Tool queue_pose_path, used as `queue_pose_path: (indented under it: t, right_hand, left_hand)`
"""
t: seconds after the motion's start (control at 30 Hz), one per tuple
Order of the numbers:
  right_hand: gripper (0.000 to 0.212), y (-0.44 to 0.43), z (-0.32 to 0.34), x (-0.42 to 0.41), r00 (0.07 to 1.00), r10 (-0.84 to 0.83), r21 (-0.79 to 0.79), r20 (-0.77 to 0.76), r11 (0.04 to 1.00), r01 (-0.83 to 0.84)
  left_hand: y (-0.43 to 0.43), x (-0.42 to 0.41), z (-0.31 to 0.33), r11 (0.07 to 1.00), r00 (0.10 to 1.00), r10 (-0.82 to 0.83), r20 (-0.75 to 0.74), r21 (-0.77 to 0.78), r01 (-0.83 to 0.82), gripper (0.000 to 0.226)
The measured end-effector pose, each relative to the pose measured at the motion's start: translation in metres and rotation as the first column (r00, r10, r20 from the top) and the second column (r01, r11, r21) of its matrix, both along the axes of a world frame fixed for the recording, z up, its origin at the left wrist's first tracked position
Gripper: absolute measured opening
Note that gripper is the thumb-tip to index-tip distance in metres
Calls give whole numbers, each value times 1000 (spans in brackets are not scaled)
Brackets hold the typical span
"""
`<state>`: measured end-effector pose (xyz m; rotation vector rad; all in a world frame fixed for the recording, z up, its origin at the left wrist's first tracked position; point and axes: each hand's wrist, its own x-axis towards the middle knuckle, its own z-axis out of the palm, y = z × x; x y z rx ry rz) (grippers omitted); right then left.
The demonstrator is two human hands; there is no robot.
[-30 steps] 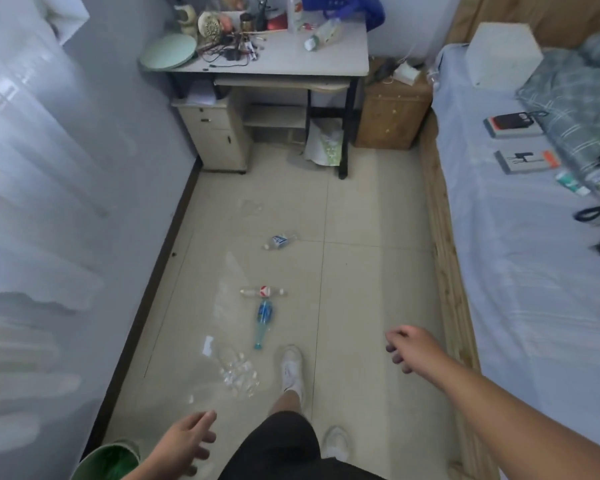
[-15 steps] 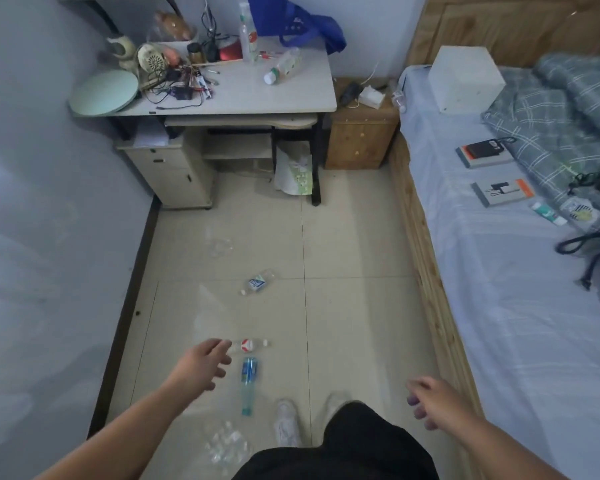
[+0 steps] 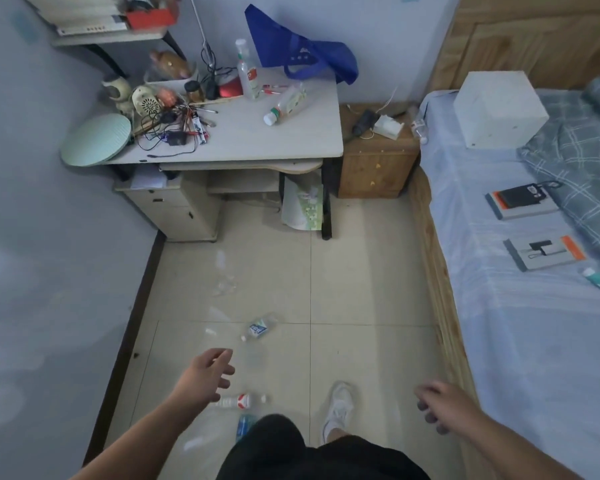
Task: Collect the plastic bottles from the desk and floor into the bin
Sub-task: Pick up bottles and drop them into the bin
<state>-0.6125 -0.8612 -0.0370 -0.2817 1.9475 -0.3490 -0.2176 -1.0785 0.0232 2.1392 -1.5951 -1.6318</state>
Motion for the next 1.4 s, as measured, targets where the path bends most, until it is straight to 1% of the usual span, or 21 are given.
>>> queue_pose_path:
  t: [0.1, 0.27, 0.37, 0.47, 0.67, 0.8, 0.93, 1.03, 1.1, 1.2, 1.3, 1.4]
  right_hand:
    - [11, -80, 25, -32, 997, 66, -68, -42, 995, -69]
    - [11, -204, 49, -68, 994, 67, -162, -87, 983, -81]
    - [13, -267, 50, -81, 993, 70, -195, -95, 977, -88]
    - [14, -316, 47, -87, 992, 79, -196, -101, 976, -98]
    - [12, -366, 53, -91, 992, 83, -110, -96, 990, -93]
    - [13, -378, 50, -102, 994, 78, -30, -79, 996, -81]
    - [15, -399, 32, -127, 997, 57, 35, -57, 998, -55]
    - [15, -431, 16, -153, 998, 41, 56, -51, 998, -38]
    - [15, -462, 7, -172, 996, 79, 60, -51, 995, -76]
    - [14, -523, 3, -197, 989, 133, 21, -63, 991, -132]
    - [9, -592, 20, -221, 965, 202, -74, -169, 973, -217]
    - [12, -667, 47, -240, 909, 310, -132, -278, 925, -356]
  left_hand:
    - [-9, -5, -3, 997, 999, 50, 4, 62, -50, 21]
    - [-40, -2, -16, 981, 990, 130, 48, 139, -136, 18]
    - [-78, -6, -29, 969, 984, 171, 54, 170, -177, 18]
    - [-131, -18, -40, 965, 982, 185, 38, 183, -189, 18]
    - [-260, -64, -22, 986, 994, 112, -17, 128, -109, 18]
    - [-354, -104, 2, 999, 998, 40, -54, 35, -38, 20]
    - [-430, -144, 16, 998, 994, 35, -105, -52, -41, 19]
    - [-469, -169, 14, 996, 992, 50, -118, -62, -58, 18]
    - [-486, -180, 8, 996, 992, 69, -107, -45, -74, 17]
    - [-502, -192, -5, 995, 992, 104, -73, -6, -104, 17]
    - [-505, -196, -16, 986, 987, 160, -31, 52, -159, 17]
    - [-505, -197, -22, 968, 974, 225, -7, 112, -223, 17]
